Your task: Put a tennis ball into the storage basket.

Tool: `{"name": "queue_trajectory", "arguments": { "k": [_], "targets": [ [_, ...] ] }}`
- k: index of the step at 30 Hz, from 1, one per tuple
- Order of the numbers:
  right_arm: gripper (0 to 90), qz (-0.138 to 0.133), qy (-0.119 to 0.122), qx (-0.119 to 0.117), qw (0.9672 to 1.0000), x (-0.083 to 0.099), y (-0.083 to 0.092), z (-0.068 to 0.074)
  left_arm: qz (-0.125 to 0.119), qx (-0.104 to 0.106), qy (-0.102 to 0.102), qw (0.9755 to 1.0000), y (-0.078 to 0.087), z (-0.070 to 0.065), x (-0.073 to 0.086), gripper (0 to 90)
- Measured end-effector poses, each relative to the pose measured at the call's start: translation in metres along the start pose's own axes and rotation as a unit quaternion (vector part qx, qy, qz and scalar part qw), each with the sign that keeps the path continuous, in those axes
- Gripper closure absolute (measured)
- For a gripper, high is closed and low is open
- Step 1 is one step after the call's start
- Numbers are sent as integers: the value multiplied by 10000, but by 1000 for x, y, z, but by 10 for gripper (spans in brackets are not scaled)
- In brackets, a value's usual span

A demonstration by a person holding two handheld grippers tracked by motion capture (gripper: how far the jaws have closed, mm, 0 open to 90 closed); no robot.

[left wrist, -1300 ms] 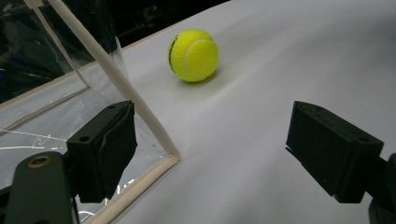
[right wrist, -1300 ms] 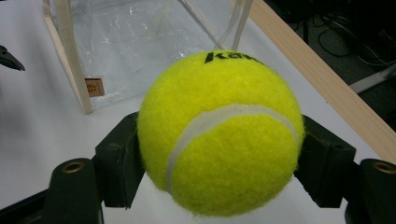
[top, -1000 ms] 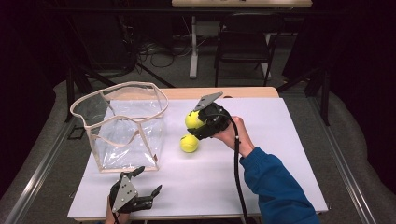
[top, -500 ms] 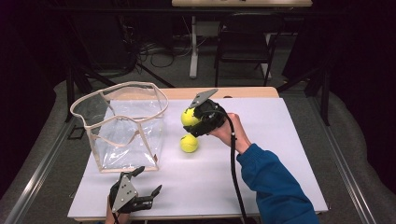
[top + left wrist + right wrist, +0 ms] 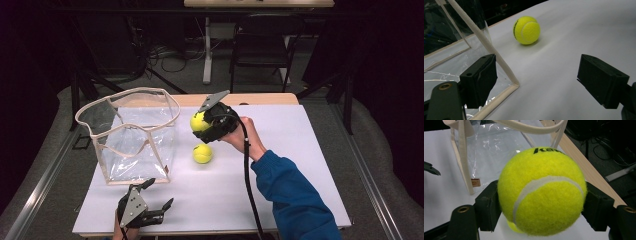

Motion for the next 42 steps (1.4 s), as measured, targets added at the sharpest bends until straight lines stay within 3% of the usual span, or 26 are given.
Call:
{"name": "queue_trajectory", "arguments": {
  "k": [42],
  "targets": [
    [260, -533, -44, -28, 9986, -44, -2, 8, 7, 37, -64, 10000, 0, -1, 0, 161]
  ]
}}
Point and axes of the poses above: each handheld gripper's, and its own axes: y roughly backward along the jaws, x roughly out of its underside, z roughly to its left, the point moved 10 cm from there along -y, roughly forward along the jaws, and after that the axes turned 10 degrees about -y, right-handed, at the moved point
